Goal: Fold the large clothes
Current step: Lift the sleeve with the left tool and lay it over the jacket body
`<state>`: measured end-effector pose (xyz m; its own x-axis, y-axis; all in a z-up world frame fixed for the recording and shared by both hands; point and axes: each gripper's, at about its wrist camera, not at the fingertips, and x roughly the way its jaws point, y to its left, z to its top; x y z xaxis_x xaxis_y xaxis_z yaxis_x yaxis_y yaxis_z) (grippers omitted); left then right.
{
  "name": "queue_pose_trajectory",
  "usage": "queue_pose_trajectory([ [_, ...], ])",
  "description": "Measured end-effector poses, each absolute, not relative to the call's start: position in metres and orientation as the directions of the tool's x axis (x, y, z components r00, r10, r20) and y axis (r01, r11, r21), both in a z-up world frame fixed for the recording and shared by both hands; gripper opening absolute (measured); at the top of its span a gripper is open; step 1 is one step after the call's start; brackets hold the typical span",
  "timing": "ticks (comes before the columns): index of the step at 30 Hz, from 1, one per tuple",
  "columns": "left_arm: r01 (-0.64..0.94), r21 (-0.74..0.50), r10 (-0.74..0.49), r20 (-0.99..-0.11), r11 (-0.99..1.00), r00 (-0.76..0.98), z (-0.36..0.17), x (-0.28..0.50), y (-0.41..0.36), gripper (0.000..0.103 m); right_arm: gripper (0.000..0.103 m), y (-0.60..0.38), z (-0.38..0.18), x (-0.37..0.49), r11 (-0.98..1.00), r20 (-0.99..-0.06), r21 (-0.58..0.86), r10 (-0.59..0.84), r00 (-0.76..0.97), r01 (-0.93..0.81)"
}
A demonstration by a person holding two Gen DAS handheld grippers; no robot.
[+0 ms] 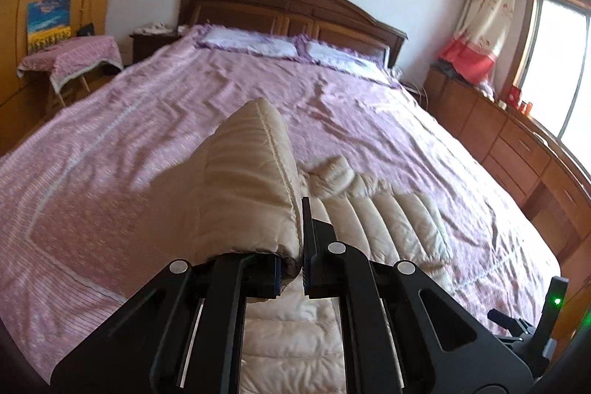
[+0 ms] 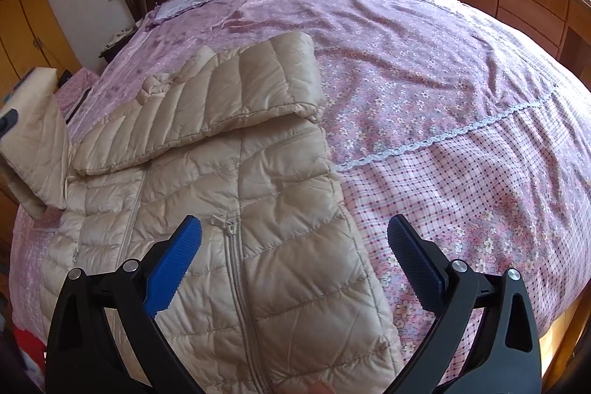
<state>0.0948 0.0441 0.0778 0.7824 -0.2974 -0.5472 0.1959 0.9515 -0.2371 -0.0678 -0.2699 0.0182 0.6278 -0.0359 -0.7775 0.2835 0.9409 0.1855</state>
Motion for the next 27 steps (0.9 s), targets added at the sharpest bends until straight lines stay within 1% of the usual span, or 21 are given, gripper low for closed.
queue_pose_trajectory([
  [6,0.227,-0.242,-0.329,-0.601,0.943,0.728,0.048,0.102,0.016,0.007,0.097,-0.276,0.016,-0.071,0.936,-0.777,0.193,-0.037,0.628,0.294],
  [20,0.208,-0.222,-0.304,-0.723,0.953,0.621,-0.023,0.122,-0.011,0.007,0.097,-0.286,0.013,-0.070,0.933,-0.778,0.199,-0.035,0.627,0.299],
  [27,0.195,-0.219,-0.293,-0.748,0.956,0.596,-0.042,0.125,-0.014,0.007,0.097,-0.288,0.011,-0.070,0.934,-0.781,0.181,-0.053,0.622,0.307],
])
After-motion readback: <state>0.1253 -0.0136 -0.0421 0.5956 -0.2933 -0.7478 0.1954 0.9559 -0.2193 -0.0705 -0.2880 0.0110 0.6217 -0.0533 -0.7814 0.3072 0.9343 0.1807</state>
